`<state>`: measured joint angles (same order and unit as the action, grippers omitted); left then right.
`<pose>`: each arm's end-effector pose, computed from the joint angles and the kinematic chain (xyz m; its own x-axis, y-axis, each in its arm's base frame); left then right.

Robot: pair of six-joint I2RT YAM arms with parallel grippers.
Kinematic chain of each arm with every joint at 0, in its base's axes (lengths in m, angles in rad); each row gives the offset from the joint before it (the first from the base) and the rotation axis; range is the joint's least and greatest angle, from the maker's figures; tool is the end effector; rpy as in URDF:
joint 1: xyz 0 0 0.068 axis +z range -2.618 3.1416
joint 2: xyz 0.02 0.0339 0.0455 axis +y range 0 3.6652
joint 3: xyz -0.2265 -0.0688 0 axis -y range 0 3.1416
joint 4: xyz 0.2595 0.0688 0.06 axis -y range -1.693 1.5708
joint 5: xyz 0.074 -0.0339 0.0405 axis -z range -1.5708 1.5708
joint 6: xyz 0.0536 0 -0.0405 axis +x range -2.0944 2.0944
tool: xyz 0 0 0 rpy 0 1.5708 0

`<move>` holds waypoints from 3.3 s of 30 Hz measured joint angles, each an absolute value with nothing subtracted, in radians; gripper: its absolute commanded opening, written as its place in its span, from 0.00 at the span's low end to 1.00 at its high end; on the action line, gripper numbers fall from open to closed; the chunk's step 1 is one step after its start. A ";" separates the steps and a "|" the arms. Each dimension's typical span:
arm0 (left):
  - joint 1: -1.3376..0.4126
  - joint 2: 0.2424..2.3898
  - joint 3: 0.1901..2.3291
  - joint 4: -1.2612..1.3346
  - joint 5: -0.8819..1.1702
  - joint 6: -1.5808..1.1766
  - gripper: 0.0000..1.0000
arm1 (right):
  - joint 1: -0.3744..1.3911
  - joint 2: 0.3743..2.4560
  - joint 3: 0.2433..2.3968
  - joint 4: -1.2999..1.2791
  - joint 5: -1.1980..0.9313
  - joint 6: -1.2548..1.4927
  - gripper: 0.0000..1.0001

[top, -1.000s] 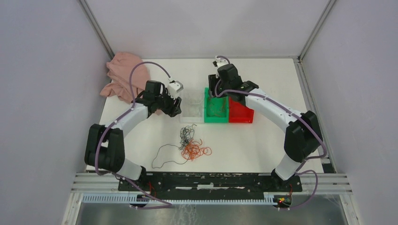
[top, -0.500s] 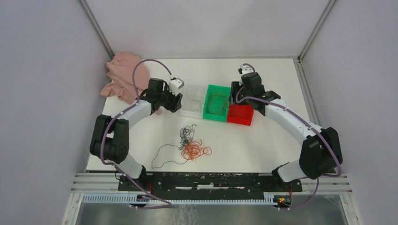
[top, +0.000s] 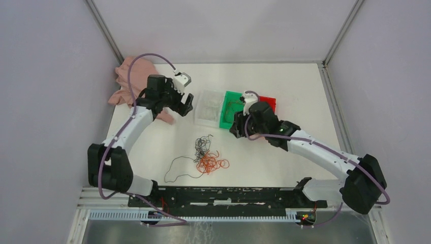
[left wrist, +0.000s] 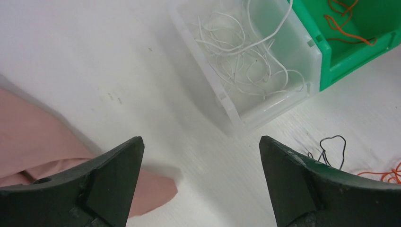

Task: Untangle the cables
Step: Place the cable in the bin, then untie the cable.

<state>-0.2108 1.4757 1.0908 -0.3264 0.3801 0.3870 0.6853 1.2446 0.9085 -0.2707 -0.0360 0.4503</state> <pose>0.3433 -0.0938 0.2164 -0.4141 0.4470 -0.7929 0.6754 0.7349 0.0616 0.2442 0.2021 0.2264 -0.6827 0.0037 -0.7307 -0.3979 0.8368 0.3760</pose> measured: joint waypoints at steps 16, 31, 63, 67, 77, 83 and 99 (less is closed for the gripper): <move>-0.156 1.296 1.169 -0.489 0.347 0.408 0.99 | 1.074 1.565 0.853 -0.155 -0.023 0.510 0.32; -0.156 1.282 1.203 -0.577 0.349 0.408 0.99 | 1.073 1.561 0.929 -0.166 0.171 0.528 0.41; -0.154 1.109 1.267 -0.821 0.673 0.567 1.00 | 1.068 1.312 1.098 -0.188 0.160 0.456 0.00; -0.155 1.055 1.233 -0.913 0.818 0.649 0.99 | 1.065 1.267 1.122 -0.127 0.105 0.434 0.00; -0.184 1.041 1.176 -0.946 0.957 0.716 0.91 | 1.060 1.270 1.138 -0.058 -0.063 0.426 0.00; -0.205 1.041 1.173 -0.922 0.982 0.717 0.88 | 1.057 1.301 1.170 -0.028 -0.136 0.435 0.00; -0.245 1.002 1.054 -0.840 1.030 0.650 0.41 | 1.052 1.324 1.199 0.035 -0.184 0.501 0.00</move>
<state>-0.2447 1.0016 1.0538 -0.8402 1.0298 0.6502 1.0515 1.3243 1.1988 0.0345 -0.1844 0.5014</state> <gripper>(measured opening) 0.523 0.006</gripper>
